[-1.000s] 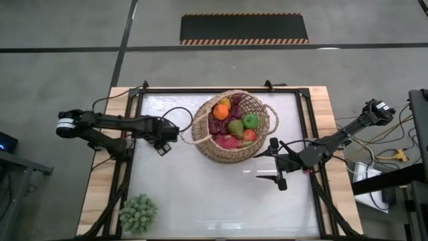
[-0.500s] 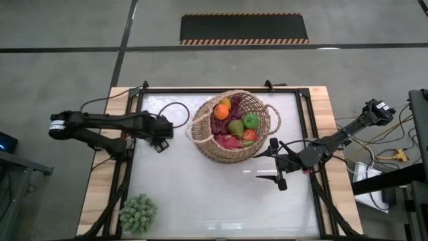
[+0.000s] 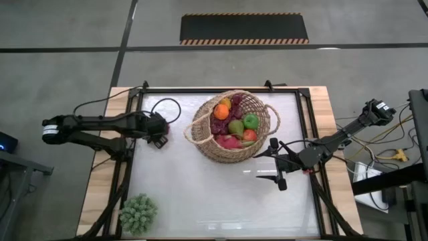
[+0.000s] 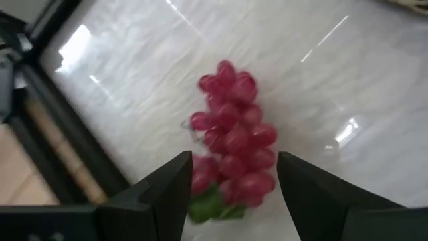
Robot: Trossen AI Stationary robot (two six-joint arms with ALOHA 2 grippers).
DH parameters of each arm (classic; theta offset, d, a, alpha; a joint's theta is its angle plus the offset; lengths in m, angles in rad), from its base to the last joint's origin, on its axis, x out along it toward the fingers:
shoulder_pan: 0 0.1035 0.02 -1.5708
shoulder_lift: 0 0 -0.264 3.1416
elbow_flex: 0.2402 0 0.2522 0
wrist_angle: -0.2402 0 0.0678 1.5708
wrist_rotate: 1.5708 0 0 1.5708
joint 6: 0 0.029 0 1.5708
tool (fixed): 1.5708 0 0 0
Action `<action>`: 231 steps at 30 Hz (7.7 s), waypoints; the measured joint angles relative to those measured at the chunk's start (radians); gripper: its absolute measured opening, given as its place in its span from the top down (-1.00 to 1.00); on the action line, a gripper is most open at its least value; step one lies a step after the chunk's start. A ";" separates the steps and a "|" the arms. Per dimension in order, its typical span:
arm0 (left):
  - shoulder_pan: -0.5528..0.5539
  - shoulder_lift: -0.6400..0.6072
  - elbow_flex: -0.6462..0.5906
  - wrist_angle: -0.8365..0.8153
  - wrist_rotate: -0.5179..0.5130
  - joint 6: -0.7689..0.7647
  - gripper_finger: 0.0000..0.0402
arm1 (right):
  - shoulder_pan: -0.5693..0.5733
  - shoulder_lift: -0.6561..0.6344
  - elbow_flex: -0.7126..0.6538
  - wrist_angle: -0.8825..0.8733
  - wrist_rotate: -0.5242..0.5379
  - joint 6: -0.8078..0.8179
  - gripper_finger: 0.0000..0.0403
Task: Build produce basket
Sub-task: Put the purple grapes into the brown basket, then return to Home Position
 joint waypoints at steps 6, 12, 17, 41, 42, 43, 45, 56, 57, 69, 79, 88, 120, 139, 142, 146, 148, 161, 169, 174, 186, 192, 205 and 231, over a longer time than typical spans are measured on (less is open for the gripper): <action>0.006 0.064 -0.059 0.112 0.018 0.000 0.00 | 0.000 0.000 0.000 -0.001 0.000 0.000 -0.62; 0.008 0.141 -0.096 0.146 0.000 -0.002 0.01 | 0.000 0.000 0.000 -0.003 0.000 0.000 -0.62; 0.007 0.192 -0.093 0.162 -0.011 0.000 0.22 | 0.000 0.000 0.000 -0.005 0.000 0.000 -0.62; 0.005 0.053 0.057 0.094 -0.064 0.001 0.99 | 0.000 0.000 0.000 -0.006 0.000 0.018 -0.62; 0.005 0.038 0.079 0.088 -0.079 0.001 0.99 | 0.000 0.000 0.000 -0.005 0.000 0.020 -0.62; 0.005 0.024 0.100 0.080 -0.093 0.001 0.99 | 0.000 0.000 0.000 -0.006 0.000 0.022 -0.62; 0.005 0.002 0.148 0.068 -0.116 0.017 0.99 | 0.000 0.000 0.000 -0.007 0.000 0.025 -0.62; -0.032 -0.045 0.487 0.223 -0.206 0.274 1.00 | 0.002 -0.049 -0.002 -0.095 -0.002 0.038 -0.62; -0.048 -0.041 0.501 0.282 -0.203 0.316 1.00 | 0.002 -0.058 -0.007 -0.095 -0.014 0.036 -0.62; -0.267 0.124 0.535 0.935 -0.013 0.629 1.00 | 0.003 -0.104 -0.031 -0.079 -0.103 0.013 -0.62; -0.276 0.405 0.542 1.155 -0.015 0.638 1.00 | 0.051 -0.162 -0.031 -0.080 -0.186 -0.009 -0.62; -0.197 0.568 0.544 1.372 -0.050 0.662 1.00 | 0.094 -0.178 -0.031 -0.079 -0.183 -0.042 -0.62; -0.126 0.760 0.619 1.410 -0.041 0.603 0.25 | 0.094 -0.183 -0.032 -0.095 -0.182 -0.029 -0.62; -0.658 0.353 0.131 1.319 0.022 0.902 0.36 | 0.061 -0.114 -0.116 0.136 -0.123 -0.147 -0.62; -0.698 0.226 0.003 1.410 -0.064 0.950 0.51 | 0.007 -0.061 -0.117 0.295 -0.137 -0.186 -0.62; -0.644 0.037 -0.134 1.513 -0.072 1.001 0.70 | -0.124 0.000 -0.083 0.423 -0.241 -0.252 -0.62; -0.605 -0.062 -0.190 1.504 -0.072 1.020 0.79 | -0.196 0.008 -0.045 0.422 -0.316 -0.273 -0.62; -0.530 -0.587 -0.478 1.497 -0.055 1.031 1.00 | -0.401 -0.126 0.011 0.291 -0.418 -0.347 -0.62; -0.529 -0.790 -0.614 1.499 -0.072 1.028 1.00 | -0.443 -0.312 0.001 0.116 -0.410 -0.317 -0.62; -0.529 -0.902 -0.693 1.491 -0.077 1.022 1.00 | -0.455 -0.437 -0.050 0.076 -0.410 -0.317 -0.62; -0.529 -0.990 -0.727 1.401 -0.124 0.950 1.00 | -0.466 -0.744 -0.217 0.083 -0.409 -0.318 -0.62; -0.529 -0.970 -0.728 1.392 -0.125 0.942 1.00 | -0.466 -0.851 -0.365 0.251 -0.403 -0.373 -0.62; -0.529 -0.951 -0.729 1.386 -0.126 0.969 1.00 | -0.467 -0.758 -0.504 0.466 -0.172 -0.264 -0.62; -0.529 -0.936 -0.731 1.387 -0.126 0.970 1.00 | -0.467 -0.745 -0.505 0.466 -0.043 -0.089 -0.62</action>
